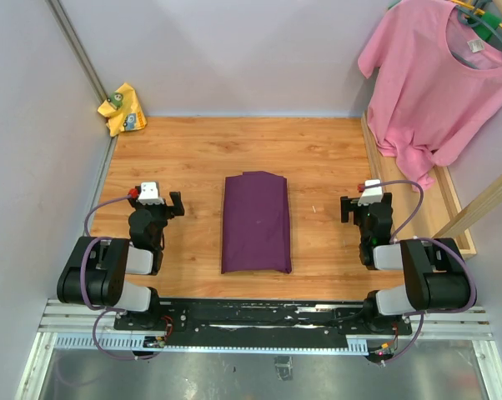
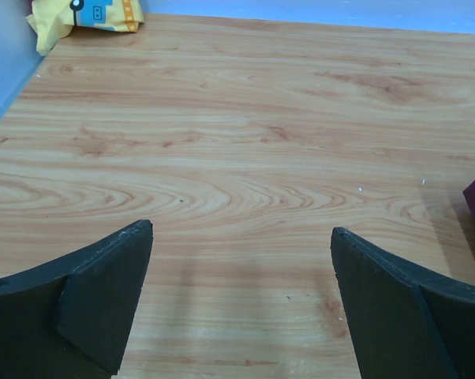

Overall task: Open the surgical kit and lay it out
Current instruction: Move the surgical kit at the center of the board.

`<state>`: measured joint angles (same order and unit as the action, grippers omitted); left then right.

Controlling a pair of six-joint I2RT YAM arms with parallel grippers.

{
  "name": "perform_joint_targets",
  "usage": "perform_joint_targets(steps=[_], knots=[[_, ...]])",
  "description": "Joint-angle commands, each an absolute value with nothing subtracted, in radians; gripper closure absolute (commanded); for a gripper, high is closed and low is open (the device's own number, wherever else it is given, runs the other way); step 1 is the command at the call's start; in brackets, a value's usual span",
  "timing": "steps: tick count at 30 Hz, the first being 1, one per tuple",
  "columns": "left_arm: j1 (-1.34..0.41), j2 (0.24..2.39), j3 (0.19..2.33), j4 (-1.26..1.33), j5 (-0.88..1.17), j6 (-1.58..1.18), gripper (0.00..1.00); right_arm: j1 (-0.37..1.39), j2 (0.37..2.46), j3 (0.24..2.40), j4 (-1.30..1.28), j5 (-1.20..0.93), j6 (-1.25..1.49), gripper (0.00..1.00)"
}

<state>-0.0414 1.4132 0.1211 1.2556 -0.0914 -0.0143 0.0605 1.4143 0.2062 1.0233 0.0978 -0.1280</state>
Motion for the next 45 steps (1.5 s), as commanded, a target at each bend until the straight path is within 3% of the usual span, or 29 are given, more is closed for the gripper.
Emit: perform_joint_targets(steps=[1, 20, 30, 35, 41, 45], knots=[[-0.035, 1.417, 0.119, 1.297, -0.089, 0.002, 0.01, 0.049, 1.416, 0.224, 1.037, 0.105, -0.123, 0.02], [-0.035, 1.378, 0.094, 1.313, -0.041, 0.023, 0.01, 0.049, 1.415, 0.222, 1.039, 0.106, -0.124, 0.02], [-0.076, 1.078, 0.184, 0.898, 0.061, 0.031, 0.01, 0.077, 1.313, 0.179, 1.044, 0.087, -0.16, 0.02], [-0.106, 0.947, 0.2, 0.816, 0.118, -0.054, 0.01, 0.111, 1.115, 0.239, 0.768, 0.067, -0.165, 0.02], [-0.211, 0.846, 0.295, 0.653, 0.118, -0.08, 0.01, 0.117, 0.961, 0.474, 0.29, 0.001, 0.09, 0.02], [-0.243, 0.765, 0.349, 0.563, -0.057, -0.37, 0.01, 0.118, 0.913, 0.649, 0.023, -0.111, 0.239, 0.02]])
